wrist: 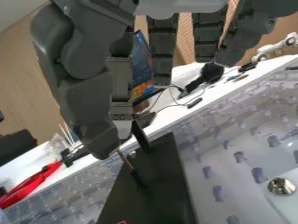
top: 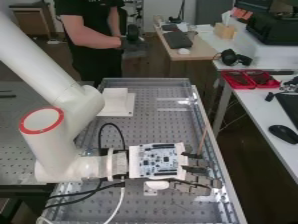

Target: Grab the drill bit and place it in the clear container

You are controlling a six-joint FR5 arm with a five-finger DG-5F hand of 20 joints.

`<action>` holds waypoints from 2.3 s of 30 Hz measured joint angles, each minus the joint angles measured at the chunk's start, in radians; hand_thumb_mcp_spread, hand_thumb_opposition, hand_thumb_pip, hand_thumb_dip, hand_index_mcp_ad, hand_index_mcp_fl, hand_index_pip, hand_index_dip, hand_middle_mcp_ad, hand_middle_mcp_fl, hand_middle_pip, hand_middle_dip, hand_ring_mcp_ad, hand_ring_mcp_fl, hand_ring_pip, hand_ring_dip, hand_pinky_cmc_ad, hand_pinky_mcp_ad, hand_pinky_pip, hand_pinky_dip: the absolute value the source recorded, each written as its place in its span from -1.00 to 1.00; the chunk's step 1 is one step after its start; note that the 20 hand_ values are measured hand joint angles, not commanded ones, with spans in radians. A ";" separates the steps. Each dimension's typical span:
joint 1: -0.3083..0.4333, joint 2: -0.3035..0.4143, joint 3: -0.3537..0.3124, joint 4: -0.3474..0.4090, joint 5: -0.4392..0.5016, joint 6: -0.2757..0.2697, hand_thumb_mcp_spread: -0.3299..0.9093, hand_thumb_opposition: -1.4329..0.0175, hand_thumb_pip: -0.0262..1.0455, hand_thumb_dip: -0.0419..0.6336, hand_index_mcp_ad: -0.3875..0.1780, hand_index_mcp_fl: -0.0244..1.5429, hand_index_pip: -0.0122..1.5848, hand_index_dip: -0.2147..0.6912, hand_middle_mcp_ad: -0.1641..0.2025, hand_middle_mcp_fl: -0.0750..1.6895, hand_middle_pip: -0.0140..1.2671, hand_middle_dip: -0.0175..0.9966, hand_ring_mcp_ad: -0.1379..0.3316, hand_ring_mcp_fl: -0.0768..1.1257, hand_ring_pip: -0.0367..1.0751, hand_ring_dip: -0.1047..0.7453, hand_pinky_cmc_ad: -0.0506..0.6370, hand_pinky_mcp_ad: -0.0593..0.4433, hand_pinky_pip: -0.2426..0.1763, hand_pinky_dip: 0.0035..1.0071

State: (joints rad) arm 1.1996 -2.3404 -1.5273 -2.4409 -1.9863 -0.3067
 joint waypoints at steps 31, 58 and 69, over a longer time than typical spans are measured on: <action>0.003 -0.005 -0.001 0.022 0.010 0.006 0.47 -0.28 -0.02 -0.26 -0.22 -0.05 0.53 -0.25 0.34 -0.58 -0.77 -0.59 0.64 -0.79 -0.78 -0.70 0.03 0.04 -0.28 -0.65; 0.007 0.078 -0.026 0.036 0.039 0.019 0.60 -0.34 -0.18 -0.26 -0.22 0.22 0.17 -0.22 0.34 -0.53 -0.77 -0.56 0.61 -0.71 -0.77 -0.67 0.10 0.04 -0.28 -0.64; 0.080 0.243 -0.100 -0.003 0.136 -0.053 0.60 -0.34 -0.18 -0.26 -0.22 0.23 0.17 -0.22 0.34 -0.50 -0.77 -0.56 0.61 -0.72 -0.77 -0.66 0.10 0.04 -0.28 -0.64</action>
State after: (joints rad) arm 1.2793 -2.0971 -1.6275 -2.4442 -1.8505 -0.3601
